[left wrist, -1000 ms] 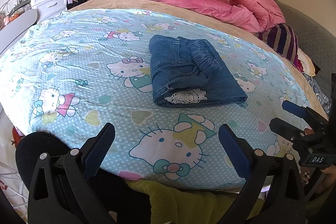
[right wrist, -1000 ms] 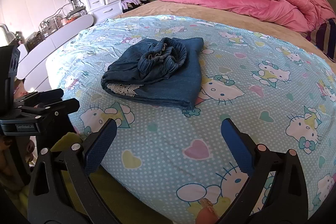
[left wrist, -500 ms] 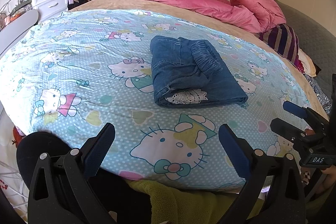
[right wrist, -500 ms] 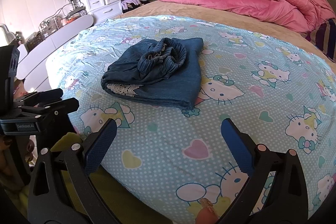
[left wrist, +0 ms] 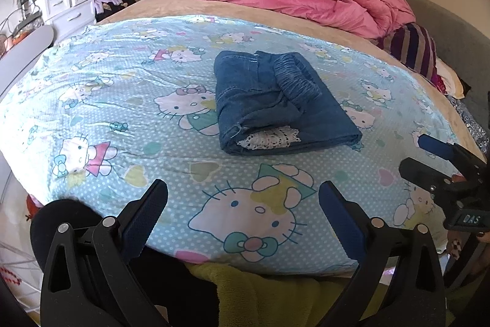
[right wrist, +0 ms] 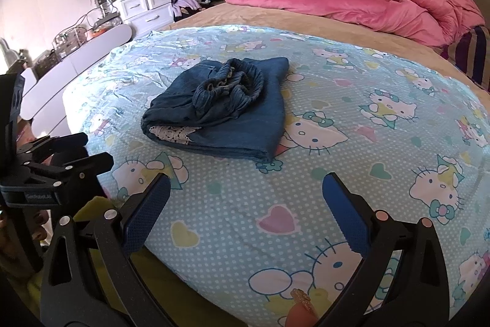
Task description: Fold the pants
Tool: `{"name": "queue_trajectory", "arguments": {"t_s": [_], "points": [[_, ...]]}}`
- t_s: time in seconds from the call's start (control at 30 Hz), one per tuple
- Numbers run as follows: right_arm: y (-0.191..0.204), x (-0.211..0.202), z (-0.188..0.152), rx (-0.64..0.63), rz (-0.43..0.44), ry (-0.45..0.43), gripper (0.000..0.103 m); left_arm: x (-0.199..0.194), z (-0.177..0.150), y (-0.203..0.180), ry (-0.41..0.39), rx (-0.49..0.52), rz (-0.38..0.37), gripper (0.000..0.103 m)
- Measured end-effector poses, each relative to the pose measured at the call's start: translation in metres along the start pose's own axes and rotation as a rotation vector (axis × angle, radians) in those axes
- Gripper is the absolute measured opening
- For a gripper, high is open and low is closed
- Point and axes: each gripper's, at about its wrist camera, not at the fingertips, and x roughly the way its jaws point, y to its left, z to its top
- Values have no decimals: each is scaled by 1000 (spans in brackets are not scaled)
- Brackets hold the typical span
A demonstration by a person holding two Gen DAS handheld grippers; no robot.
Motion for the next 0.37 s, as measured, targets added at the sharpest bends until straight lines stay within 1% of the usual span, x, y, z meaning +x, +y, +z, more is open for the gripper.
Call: {"name": "queue_trajectory", "arguments": {"t_s": [0.13,0.2,0.23,0.3,0.37], "points": [[-8,0,1,12,-15,-4,94,1,0,0,2,2,-5,99],[-19,-1,2,32,-33,-9,94,6,2,6,26,-26,-15,98],[-28,-2,2,50,-45,-8,94,9,3,10,34,-39,-23,98],[-59,-1,4,104,-99,-7,94,17,9,22,47,-72,-26,98],[-97,-1,6,163,-178,-3,94,31,25,47,48,-108,25,99]]}}
